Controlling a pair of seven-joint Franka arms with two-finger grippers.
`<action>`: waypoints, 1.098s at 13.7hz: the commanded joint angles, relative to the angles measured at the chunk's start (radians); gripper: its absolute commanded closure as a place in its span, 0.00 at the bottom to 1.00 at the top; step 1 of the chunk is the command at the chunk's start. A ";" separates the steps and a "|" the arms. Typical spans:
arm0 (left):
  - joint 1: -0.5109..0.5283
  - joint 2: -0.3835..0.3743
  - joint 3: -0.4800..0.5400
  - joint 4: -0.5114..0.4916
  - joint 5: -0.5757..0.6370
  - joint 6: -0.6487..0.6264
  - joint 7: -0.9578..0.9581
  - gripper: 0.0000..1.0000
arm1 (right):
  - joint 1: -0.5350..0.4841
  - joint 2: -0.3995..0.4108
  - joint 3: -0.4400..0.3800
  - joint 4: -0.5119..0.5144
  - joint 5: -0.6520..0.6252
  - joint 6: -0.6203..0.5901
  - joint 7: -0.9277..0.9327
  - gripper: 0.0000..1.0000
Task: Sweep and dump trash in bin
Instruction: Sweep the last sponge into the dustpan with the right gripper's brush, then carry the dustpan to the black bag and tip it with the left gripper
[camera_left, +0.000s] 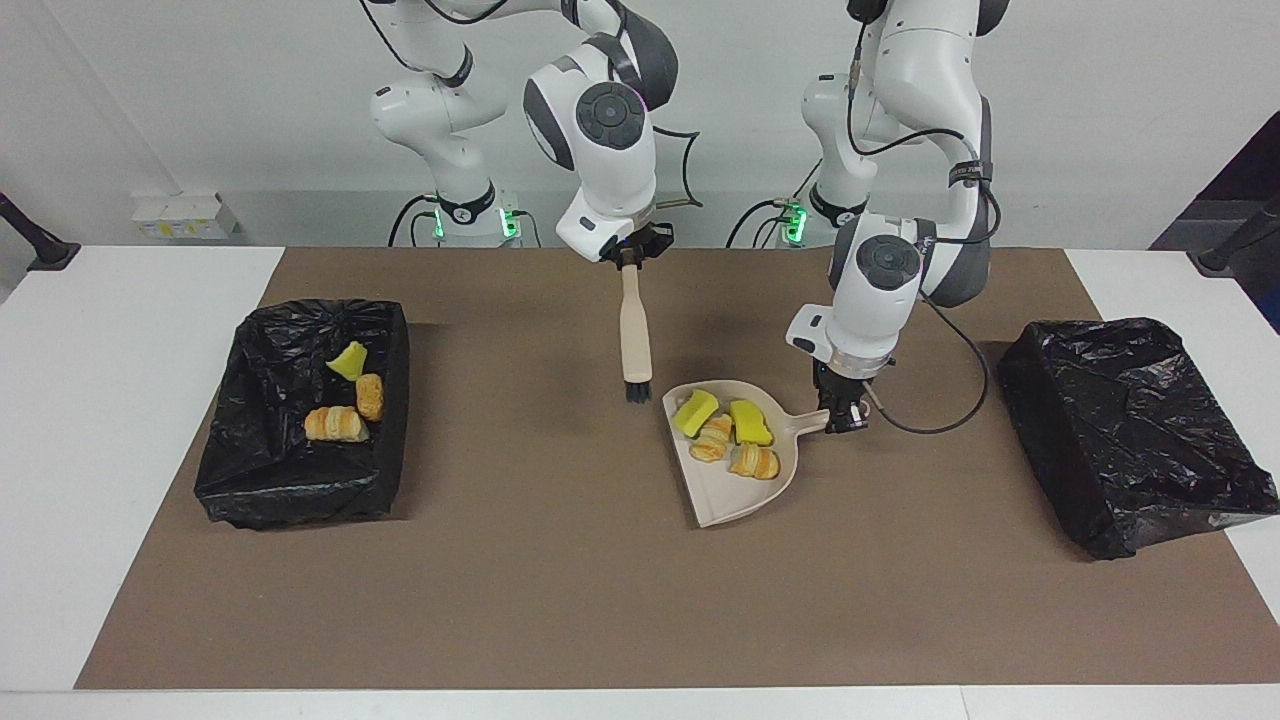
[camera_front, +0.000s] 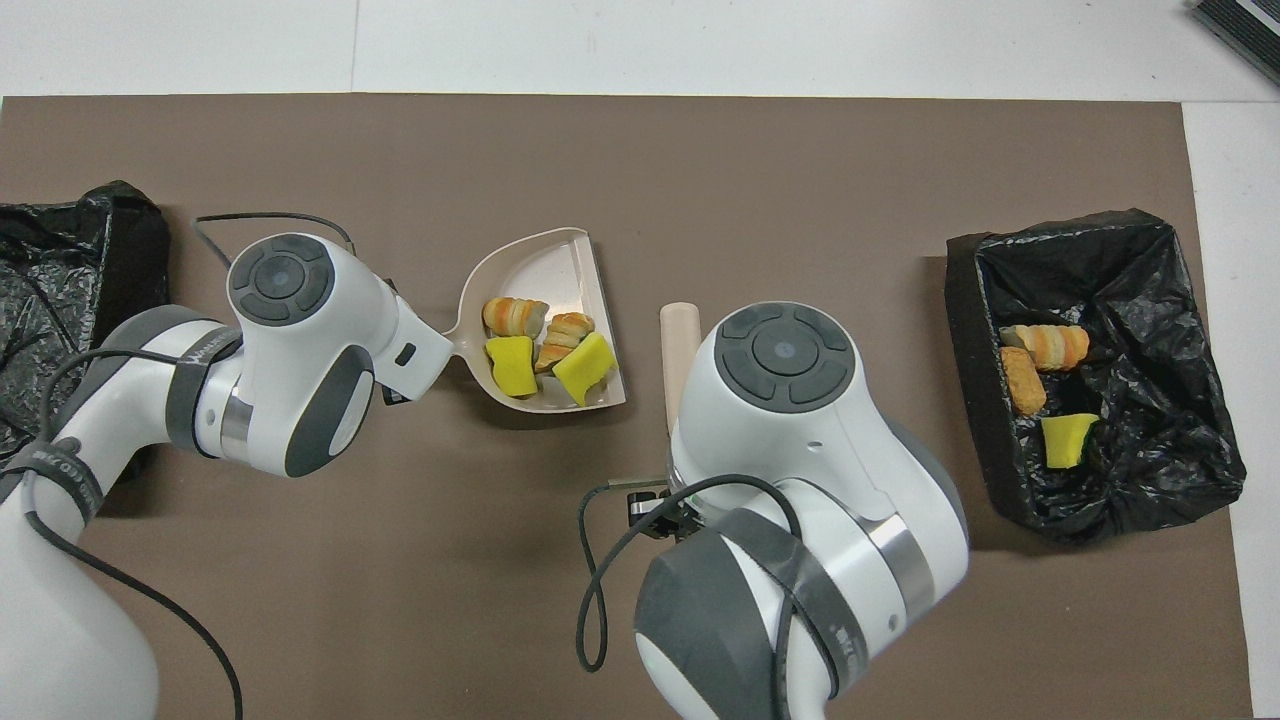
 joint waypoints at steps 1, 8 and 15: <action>0.059 -0.024 -0.005 0.032 -0.063 -0.054 0.098 1.00 | 0.002 -0.140 0.010 -0.210 0.001 0.099 -0.015 1.00; 0.212 -0.022 -0.005 0.213 -0.114 -0.232 0.230 1.00 | 0.239 -0.075 0.011 -0.254 0.145 0.271 0.193 1.00; 0.457 -0.013 -0.003 0.310 -0.117 -0.298 0.543 1.00 | 0.382 0.073 0.011 -0.234 0.173 0.380 0.338 1.00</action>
